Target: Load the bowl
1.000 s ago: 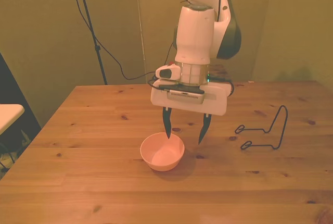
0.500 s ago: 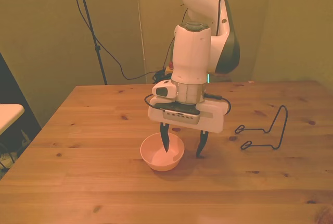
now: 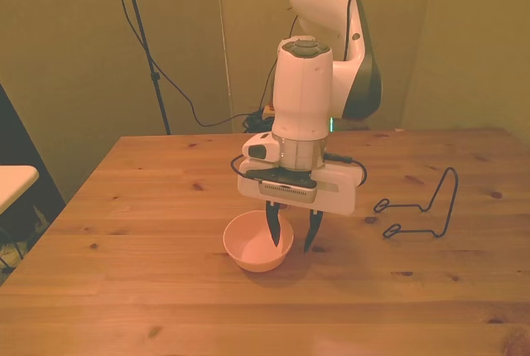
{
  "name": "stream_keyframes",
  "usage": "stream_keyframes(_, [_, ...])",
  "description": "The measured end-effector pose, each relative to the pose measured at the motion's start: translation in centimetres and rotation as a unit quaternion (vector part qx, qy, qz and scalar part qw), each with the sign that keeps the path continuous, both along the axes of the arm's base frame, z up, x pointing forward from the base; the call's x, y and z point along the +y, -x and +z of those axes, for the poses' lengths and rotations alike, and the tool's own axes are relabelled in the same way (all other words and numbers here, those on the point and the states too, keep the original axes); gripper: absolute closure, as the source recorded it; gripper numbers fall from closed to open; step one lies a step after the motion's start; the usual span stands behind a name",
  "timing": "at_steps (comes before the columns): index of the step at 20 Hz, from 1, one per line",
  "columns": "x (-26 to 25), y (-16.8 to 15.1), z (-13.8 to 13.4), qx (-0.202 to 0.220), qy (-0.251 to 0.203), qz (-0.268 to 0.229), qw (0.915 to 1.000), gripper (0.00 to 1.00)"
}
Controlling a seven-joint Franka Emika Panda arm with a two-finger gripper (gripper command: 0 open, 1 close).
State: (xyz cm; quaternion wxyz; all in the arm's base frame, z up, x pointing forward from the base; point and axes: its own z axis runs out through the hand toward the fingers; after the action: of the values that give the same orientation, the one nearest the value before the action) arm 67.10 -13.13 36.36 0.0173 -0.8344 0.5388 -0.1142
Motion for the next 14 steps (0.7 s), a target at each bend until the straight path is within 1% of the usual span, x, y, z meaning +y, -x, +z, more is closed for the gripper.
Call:
stream_keyframes(8, [-0.3,0.0,-0.2,-0.001,-0.005,-0.006,1.0000,1.00])
stream_keyframes(14, [-0.3,-0.3,1.0,-0.012,-0.008,-0.007,0.9999,1.00])
